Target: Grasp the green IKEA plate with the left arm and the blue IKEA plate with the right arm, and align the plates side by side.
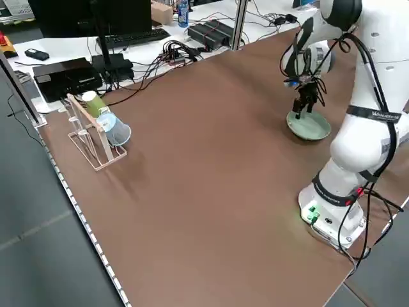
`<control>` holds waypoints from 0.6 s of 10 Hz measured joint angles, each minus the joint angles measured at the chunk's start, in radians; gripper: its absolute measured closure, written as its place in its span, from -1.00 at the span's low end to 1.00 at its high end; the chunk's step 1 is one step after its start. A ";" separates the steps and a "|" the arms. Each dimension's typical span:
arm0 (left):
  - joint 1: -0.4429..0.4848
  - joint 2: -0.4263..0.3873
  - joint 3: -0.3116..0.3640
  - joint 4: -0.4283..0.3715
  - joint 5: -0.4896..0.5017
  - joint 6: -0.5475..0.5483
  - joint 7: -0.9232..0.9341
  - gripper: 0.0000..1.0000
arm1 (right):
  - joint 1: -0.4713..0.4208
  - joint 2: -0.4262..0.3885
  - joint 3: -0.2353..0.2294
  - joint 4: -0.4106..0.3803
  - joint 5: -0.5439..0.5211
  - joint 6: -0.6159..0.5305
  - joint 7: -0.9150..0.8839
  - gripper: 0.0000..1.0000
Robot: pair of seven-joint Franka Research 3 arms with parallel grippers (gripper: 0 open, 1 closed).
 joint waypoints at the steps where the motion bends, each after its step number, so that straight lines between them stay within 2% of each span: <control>1: 0.000 0.015 0.005 0.020 0.000 0.000 0.000 -0.99 | 0.020 0.003 0.002 0.000 0.021 -0.002 0.000 -0.97; 6: 0.001 0.107 0.030 0.134 0.061 0.000 0.000 -0.99 | 0.102 0.011 0.004 -0.001 0.108 -0.004 0.000 -0.97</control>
